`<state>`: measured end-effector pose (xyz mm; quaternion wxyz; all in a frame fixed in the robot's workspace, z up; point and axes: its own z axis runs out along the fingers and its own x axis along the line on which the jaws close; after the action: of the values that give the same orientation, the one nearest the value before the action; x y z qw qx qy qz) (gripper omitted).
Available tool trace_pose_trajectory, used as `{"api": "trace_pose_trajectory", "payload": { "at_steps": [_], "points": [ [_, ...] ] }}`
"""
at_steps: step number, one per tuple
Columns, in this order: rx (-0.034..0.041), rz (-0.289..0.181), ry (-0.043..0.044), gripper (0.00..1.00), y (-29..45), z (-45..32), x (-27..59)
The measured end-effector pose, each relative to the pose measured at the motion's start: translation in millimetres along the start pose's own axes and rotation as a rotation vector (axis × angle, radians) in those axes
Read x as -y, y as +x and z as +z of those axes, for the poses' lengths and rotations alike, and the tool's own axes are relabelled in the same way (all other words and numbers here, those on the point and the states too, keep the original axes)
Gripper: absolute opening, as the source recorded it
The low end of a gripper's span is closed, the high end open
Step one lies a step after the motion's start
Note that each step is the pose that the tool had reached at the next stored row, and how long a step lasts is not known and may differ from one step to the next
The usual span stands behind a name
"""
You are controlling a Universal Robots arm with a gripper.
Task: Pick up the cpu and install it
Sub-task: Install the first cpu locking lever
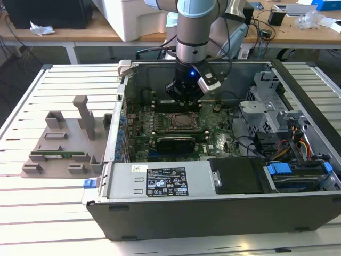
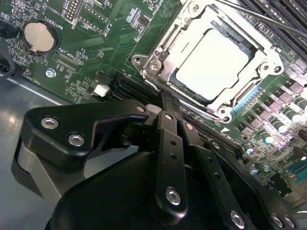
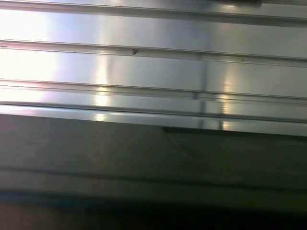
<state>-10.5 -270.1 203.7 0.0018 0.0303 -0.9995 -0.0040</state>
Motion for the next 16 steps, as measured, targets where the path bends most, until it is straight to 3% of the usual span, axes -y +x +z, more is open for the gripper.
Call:
{"api": "trace_pose_trajectory", "payload": {
  "at_steps": [6,11,12,16],
  "points": [
    [-0.0004,-0.001,0.0003,0.11,-0.4,2.1,-0.5],
    [-0.0002,-0.002,0.0035,0.11,-0.4,-7.9,-0.7],
    [-0.0004,-0.002,0.0056,0.11,-0.3,-8.8,-0.1],
    [-0.002,-0.001,0.0292,0.11,0.3,-9.6,9.8]
  ]
}}
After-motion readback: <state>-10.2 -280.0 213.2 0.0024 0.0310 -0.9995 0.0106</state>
